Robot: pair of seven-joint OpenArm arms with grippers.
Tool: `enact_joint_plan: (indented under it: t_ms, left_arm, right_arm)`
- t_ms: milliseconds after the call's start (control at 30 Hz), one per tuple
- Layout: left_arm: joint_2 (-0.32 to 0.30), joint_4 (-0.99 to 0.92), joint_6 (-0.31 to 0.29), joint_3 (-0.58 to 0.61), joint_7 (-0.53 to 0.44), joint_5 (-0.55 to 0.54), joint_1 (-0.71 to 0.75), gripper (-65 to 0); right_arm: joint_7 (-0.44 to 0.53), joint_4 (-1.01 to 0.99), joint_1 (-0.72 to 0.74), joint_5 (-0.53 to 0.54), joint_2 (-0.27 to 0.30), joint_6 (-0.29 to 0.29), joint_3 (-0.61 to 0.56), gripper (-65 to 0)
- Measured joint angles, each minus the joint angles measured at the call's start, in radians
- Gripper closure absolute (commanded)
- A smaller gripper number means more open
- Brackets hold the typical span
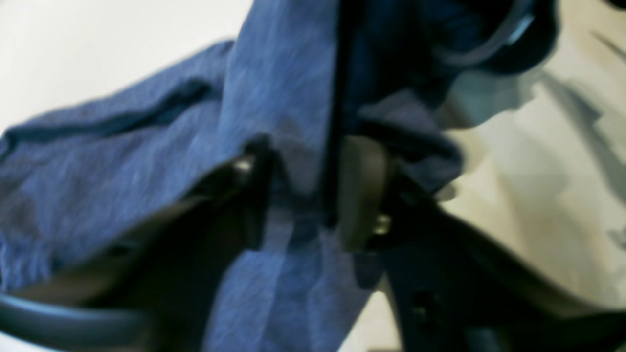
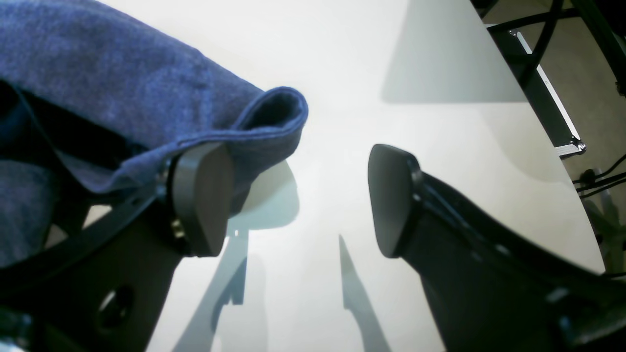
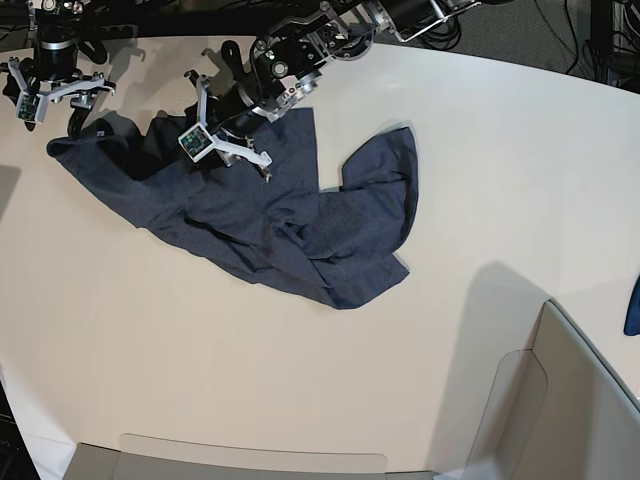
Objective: Layout the t-shirt on the table in an organized manner, then fold the t-shirt properly
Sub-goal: 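Grasp the shirt edge with both grippers side by side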
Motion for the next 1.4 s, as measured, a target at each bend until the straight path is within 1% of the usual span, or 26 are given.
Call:
enact_joint_plan:
  t_ms: [67,100,300,400,500,533,567,600,633,667,700,733,767,800,833,867,900,967,1033,1100,1200,1267,1400]
  left_arm:
    - [0.014,0.000,-0.003,0.000,0.000,0.000,-0.010,-1.8]
    - [0.019,0.000,-0.009,0.002,-0.002,-0.003,-0.023,0.0]
    - [0.066,0.062,-0.002,0.000,0.000,0.000,-0.093,0.0]
    - [0.106,0.070,-0.004,0.002,-0.005,0.000,-0.140,0.0]
    - [0.105,0.060,-0.007,0.026,-0.009,-0.014,-0.210,0.0]
    - [0.098,0.043,-0.002,0.045,-0.039,-0.014,-0.237,0.0]
    - [0.093,0.019,0.007,0.061,-0.091,-0.014,-0.258,-0.8]
    - [0.093,-0.006,0.027,0.082,-0.137,-0.014,-0.272,-3.5]
    - [0.094,-0.037,0.042,0.111,-0.203,-0.014,-0.287,-8.6]
    - [0.095,-0.062,0.034,0.145,-0.251,-0.015,-0.296,-14.7]
    - [0.097,-0.093,0.035,0.188,-0.305,-0.014,-0.306,-22.4]
    - [0.100,-0.120,0.034,0.225,-0.343,-0.013,-0.304,-30.4]
    - [0.103,-0.144,0.042,0.253,-0.370,-0.008,-0.293,-36.7]
    - [0.105,-0.170,0.067,0.275,-0.400,-0.012,-0.274,-41.7]
    - [0.104,-0.187,0.095,0.283,-0.403,-0.009,-0.250,-43.9]
    - [0.102,-0.206,0.148,0.284,-0.410,-0.011,-0.225,-45.4]
    - [0.097,-0.218,0.186,0.282,-0.408,-0.018,-0.204,-46.3]
    - [0.087,-0.220,0.218,0.282,-0.416,-0.016,-0.188,-46.5]
    - [0.090,-0.219,0.218,0.282,-0.420,-0.015,-0.193,-46.1]
    - [0.097,-0.218,0.220,0.277,-0.420,-0.011,-0.194,-44.1]
    - [0.097,-0.217,0.224,0.277,-0.420,-0.008,-0.194,-40.8]
    - [0.090,-0.216,0.216,0.277,-0.384,-0.014,-0.194,-39.7]
    - [0.060,-0.212,0.208,0.286,-0.240,-0.004,-0.194,-38.1]
  right_arm:
    - [-0.001,0.000,0.000,0.000,0.000,0.000,0.000,-42.8]
    - [0.000,0.000,0.000,0.000,0.000,0.000,0.000,-42.8]
    - [0.001,0.000,-0.006,0.000,0.001,0.000,-0.054,-42.8]
    - [0.001,-0.001,-0.020,-0.003,0.003,0.000,-0.094,-42.8]
    - [0.003,-0.002,-0.028,-0.002,0.003,-0.001,-0.127,-42.8]
    - [0.004,-0.002,-0.031,-0.003,0.003,0.000,-0.135,-42.8]
    - [0.011,-0.010,-0.035,0.001,0.003,0.001,-0.143,-42.8]
    - [0.010,-0.022,-0.036,0.001,0.004,0.003,-0.146,-42.8]
    - [0.005,-0.038,-0.033,0.000,0.006,0.003,-0.146,-42.8]
    - [0.005,-0.051,-0.033,-0.003,0.006,0.001,-0.144,-42.8]
    - [0.004,-0.062,-0.033,-0.003,0.012,0.001,-0.144,-42.8]
    - [0.003,-0.067,-0.033,-0.003,0.017,0.001,-0.143,-42.8]
    - [0.004,-0.069,-0.033,-0.003,0.019,0.000,-0.143,-42.8]
    - [0.004,-0.069,-0.031,-0.002,0.026,0.001,-0.144,-42.8]
    - [0.003,-0.070,-0.028,-0.012,0.029,0.001,-0.145,-42.8]
    - [0.005,-0.076,-0.026,-0.006,0.031,-0.004,-0.146,-42.8]
    - [0.004,-0.079,-0.024,-0.004,0.031,-0.003,-0.146,-42.8]
    - [-0.013,-0.082,-0.016,-0.011,0.030,-0.003,-0.153,-42.8]
    - [0.003,-0.081,-0.015,-0.008,0.031,-0.004,-0.153,-42.8]
    - [0.003,-0.081,-0.012,-0.006,0.031,-0.003,-0.153,-42.8]
    - [-0.001,-0.081,-0.005,-0.008,0.048,-0.003,-0.155,-42.8]
    - [-0.001,-0.081,-0.001,-0.008,0.050,-0.003,-0.155,-42.8]
    - [0.003,-0.080,-0.004,-0.003,0.049,-0.003,-0.155,-42.8]
